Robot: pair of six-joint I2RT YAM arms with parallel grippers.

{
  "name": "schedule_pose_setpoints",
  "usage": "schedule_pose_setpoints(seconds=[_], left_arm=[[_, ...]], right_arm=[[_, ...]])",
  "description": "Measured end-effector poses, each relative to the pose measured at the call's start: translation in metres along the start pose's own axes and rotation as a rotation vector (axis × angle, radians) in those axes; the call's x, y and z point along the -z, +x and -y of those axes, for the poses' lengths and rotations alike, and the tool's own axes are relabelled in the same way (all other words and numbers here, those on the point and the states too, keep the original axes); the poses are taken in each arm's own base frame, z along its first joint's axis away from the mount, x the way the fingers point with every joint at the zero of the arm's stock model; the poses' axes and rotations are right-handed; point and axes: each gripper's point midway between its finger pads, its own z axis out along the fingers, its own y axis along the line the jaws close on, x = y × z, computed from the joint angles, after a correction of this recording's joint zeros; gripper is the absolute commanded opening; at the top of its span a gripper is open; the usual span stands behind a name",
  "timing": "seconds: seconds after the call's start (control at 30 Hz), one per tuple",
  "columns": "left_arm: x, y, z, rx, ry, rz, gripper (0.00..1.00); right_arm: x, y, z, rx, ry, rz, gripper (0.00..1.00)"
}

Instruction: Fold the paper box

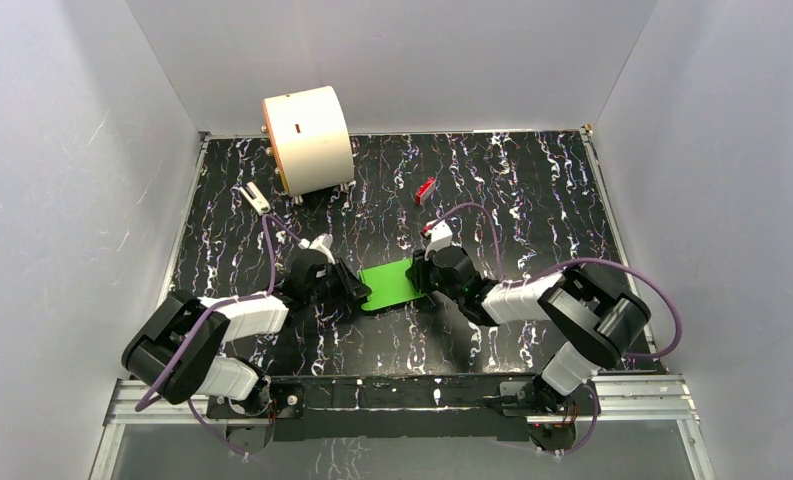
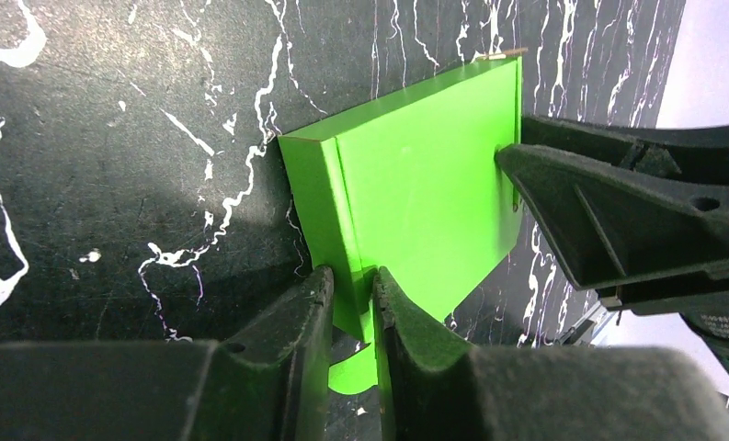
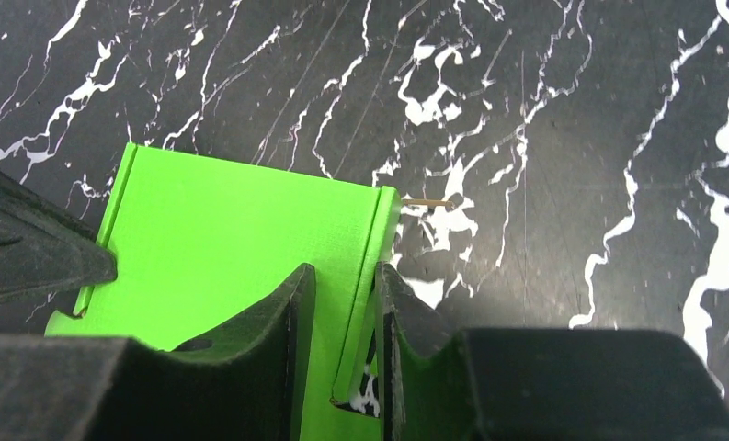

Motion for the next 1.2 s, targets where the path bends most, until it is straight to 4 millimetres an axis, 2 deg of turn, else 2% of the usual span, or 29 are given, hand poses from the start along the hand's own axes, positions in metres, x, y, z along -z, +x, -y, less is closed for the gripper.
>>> schedule_pose_setpoints(seconds=[0.1, 0.2, 0.33, 0.43, 0.63, 0.8, 1.03, 1.13, 1.2], left_arm=[[0.000, -0.001, 0.000, -0.001, -0.001, 0.003, 0.35], [0.002, 0.000, -0.005, -0.009, -0.026, 0.003, 0.46], [0.012, -0.010, -0.009, -0.051, -0.088, 0.031, 0.55], [0.019, -0.024, -0.014, -0.088, -0.159, 0.073, 0.59], [0.024, -0.062, -0.005, -0.177, -0.215, 0.183, 0.63], [0.008, -0.075, -0.003, -0.251, -0.255, 0.168, 0.63], [-0.014, -0.077, -0.009, -0.326, -0.297, 0.113, 0.62], [-0.020, -0.078, -0.010, -0.341, -0.303, 0.092, 0.61], [-0.023, -0.078, -0.009, -0.343, -0.303, 0.084, 0.59]], right_arm=[[-0.009, -0.008, 0.000, 0.015, -0.022, 0.002, 0.33], [-0.017, -0.014, -0.001, 0.055, -0.047, -0.011, 0.35], [-0.024, -0.021, -0.003, 0.139, -0.070, -0.045, 0.39], [-0.027, -0.026, -0.003, 0.194, -0.076, -0.075, 0.44], [-0.029, -0.034, -0.004, 0.238, -0.070, -0.118, 0.56], [-0.011, -0.041, 0.000, 0.160, -0.014, -0.143, 0.64], [0.025, -0.066, -0.016, -0.089, 0.012, -0.089, 0.59], [0.034, -0.056, -0.030, -0.179, -0.002, -0.112, 0.55], [0.038, -0.040, -0.037, -0.233, -0.004, -0.150, 0.53]])
